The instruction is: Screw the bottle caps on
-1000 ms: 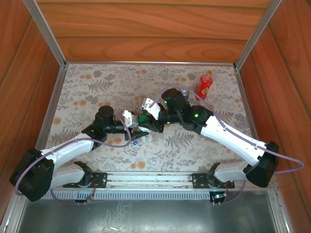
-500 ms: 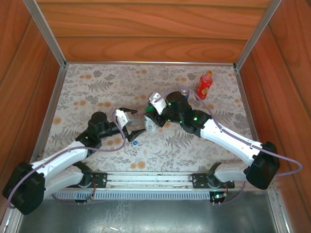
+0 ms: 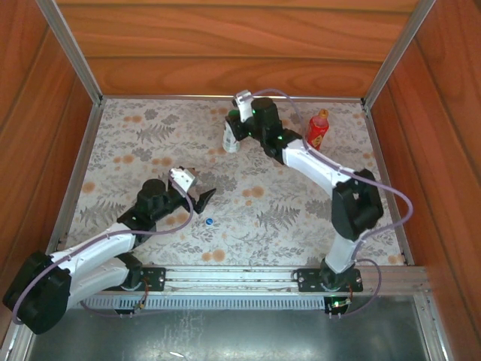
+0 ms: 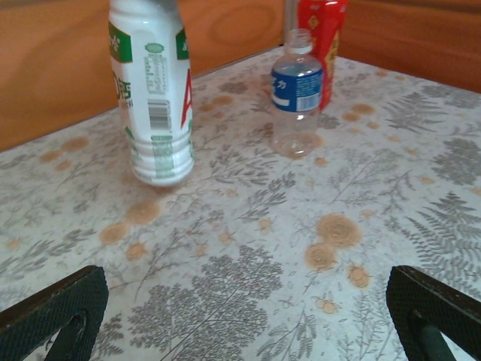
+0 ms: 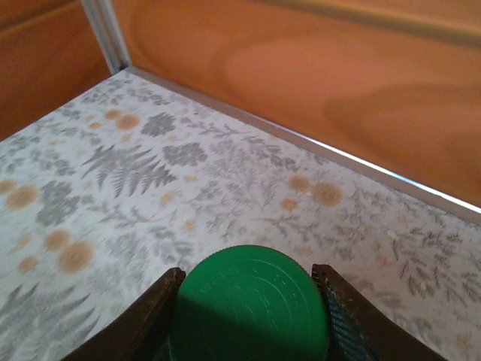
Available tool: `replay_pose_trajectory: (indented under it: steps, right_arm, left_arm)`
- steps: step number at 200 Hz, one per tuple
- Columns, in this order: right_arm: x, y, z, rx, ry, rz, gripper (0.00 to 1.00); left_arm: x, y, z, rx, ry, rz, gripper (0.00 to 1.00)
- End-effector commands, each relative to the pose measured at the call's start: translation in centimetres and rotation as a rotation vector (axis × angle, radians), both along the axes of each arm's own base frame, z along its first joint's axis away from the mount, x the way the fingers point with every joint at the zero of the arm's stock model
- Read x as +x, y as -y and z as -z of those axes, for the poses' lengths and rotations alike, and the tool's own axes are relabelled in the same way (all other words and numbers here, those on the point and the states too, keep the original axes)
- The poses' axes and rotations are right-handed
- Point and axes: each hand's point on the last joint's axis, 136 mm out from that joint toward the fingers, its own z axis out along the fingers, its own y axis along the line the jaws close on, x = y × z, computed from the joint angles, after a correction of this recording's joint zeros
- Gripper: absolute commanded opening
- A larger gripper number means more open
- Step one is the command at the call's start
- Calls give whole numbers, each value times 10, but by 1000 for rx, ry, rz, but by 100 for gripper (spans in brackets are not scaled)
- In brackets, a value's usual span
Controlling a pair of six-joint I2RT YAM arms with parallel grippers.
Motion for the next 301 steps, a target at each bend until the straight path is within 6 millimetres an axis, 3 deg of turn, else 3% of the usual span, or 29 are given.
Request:
replay_pose_trajectory:
  steps: [1, 54, 102, 124, 154, 183, 214, 247, 276, 293, 296, 301]
  right_arm:
    - [28, -2, -1, 21, 4, 38, 30]
    - [70, -8, 27, 22, -80, 46, 31]
    - [77, -16, 46, -10, -137, 22, 36]
    - [77, -18, 53, -23, -153, 11, 45]
    - [79, -20, 44, -13, -155, 5, 62]
    - [78, -19, 20, 7, -115, 8, 73]
    - [68, -9, -7, 7, -68, 15, 77]
    - [42, 15, -27, 10, -15, 50, 78]
    - [13, 46, -29, -10, 10, 107, 79]
    - [0, 72, -15, -71, 8, 175, 79]
    - [-5, 79, -25, -68, 27, 188, 80]
    - [-10, 86, -23, -79, 28, 203, 80]
  left_arm:
    - [7, -7, -1, -8, 1, -62, 100]
    - [7, 1, 7, 14, -19, -20, 100]
    - [6, 8, 10, 20, -34, 14, 100]
    - [6, 8, 10, 20, -34, 12, 100]
    - [4, 9, 9, 22, -28, 27, 100]
    - [0, 16, 10, 31, -21, 79, 100]
    - [0, 20, 8, 43, -5, 107, 100]
    - [1, 34, 4, 26, 26, 165, 100]
    - [8, 53, 3, 16, 35, 206, 100]
    - [11, 65, 1, 19, 42, 231, 100]
    - [11, 67, 2, 21, 42, 234, 100]
    - [13, 70, 0, 20, 46, 237, 100]
